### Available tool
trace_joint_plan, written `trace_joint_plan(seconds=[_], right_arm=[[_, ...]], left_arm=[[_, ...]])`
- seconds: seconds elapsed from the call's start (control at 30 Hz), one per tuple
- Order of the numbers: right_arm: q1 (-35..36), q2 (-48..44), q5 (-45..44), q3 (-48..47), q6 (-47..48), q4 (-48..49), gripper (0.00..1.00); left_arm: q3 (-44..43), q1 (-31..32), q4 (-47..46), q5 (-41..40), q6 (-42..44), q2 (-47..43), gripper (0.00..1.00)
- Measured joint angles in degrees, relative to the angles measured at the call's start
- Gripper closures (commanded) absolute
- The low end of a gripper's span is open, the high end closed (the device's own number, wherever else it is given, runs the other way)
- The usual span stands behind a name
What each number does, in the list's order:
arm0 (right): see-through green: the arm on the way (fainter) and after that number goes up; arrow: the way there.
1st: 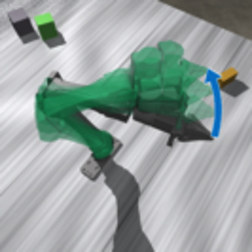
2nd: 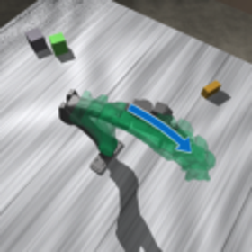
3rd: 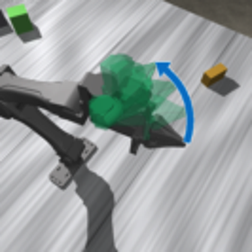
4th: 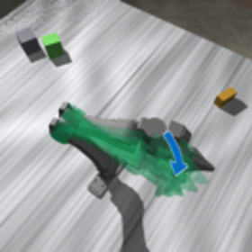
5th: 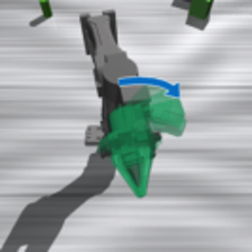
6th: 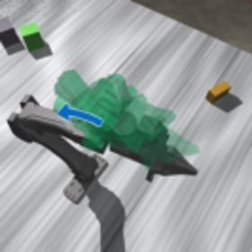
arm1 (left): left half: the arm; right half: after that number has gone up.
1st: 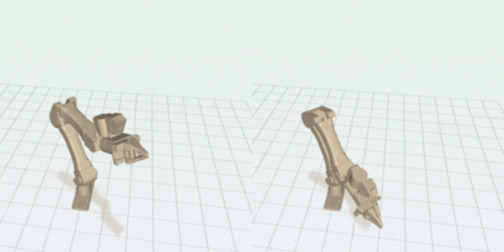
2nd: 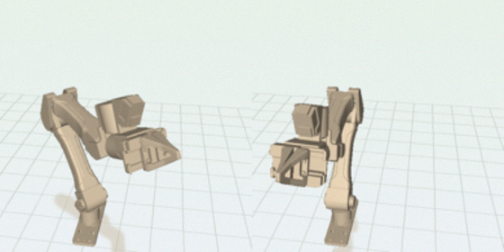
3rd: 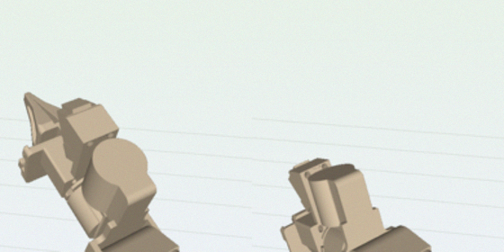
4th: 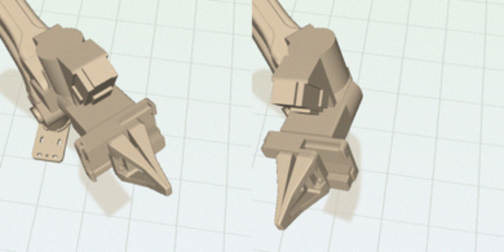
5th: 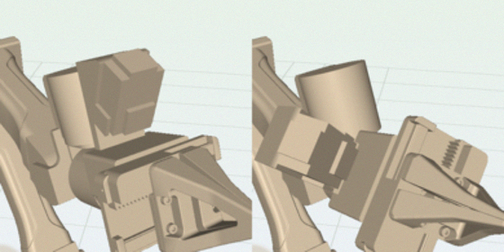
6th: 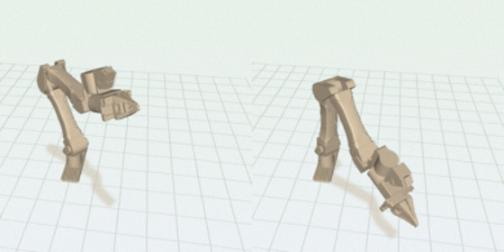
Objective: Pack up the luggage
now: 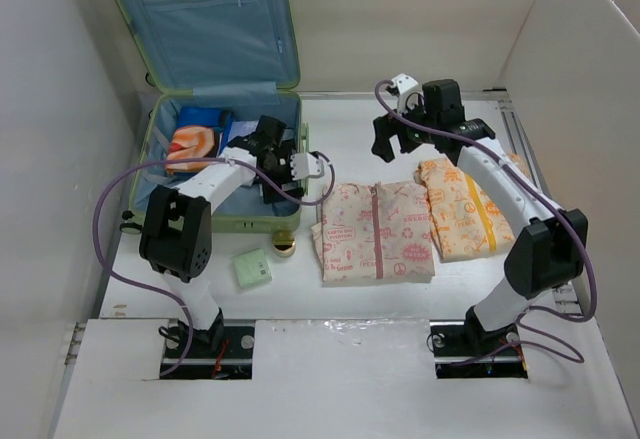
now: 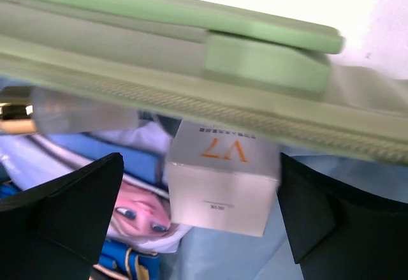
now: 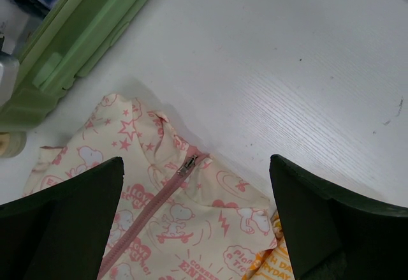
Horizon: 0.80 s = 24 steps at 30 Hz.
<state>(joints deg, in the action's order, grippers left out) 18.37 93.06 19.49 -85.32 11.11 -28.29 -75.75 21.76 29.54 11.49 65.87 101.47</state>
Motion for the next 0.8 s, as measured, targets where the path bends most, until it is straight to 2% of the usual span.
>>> trace_joint_plan(seconds=[0.33, 0.53, 0.73, 0.8], right_arm=[[0.2, -1.6, -0.2, 0.1, 0.0, -0.1, 0.0], [1.2, -5.3, -0.9, 2.7, -0.2, -0.3, 0.0], [1.9, -9.2, -2.1, 6.0, -0.9, -0.5, 0.0], [2.0, -10.7, -2.4, 7.7, -1.4, -0.2, 0.0]], left_arm=[[-11.9, -0.6, 3.1, -0.5, -7.9, -2.4, 0.0], [-11.5, 0.1, 5.1, 0.6, -8.5, -8.7, 0.01], [-11.3, 1.4, 14.8, 5.1, -7.5, -9.8, 0.19], [-10.2, 3.2, 18.0, 6.6, -5.9, -11.3, 0.19]])
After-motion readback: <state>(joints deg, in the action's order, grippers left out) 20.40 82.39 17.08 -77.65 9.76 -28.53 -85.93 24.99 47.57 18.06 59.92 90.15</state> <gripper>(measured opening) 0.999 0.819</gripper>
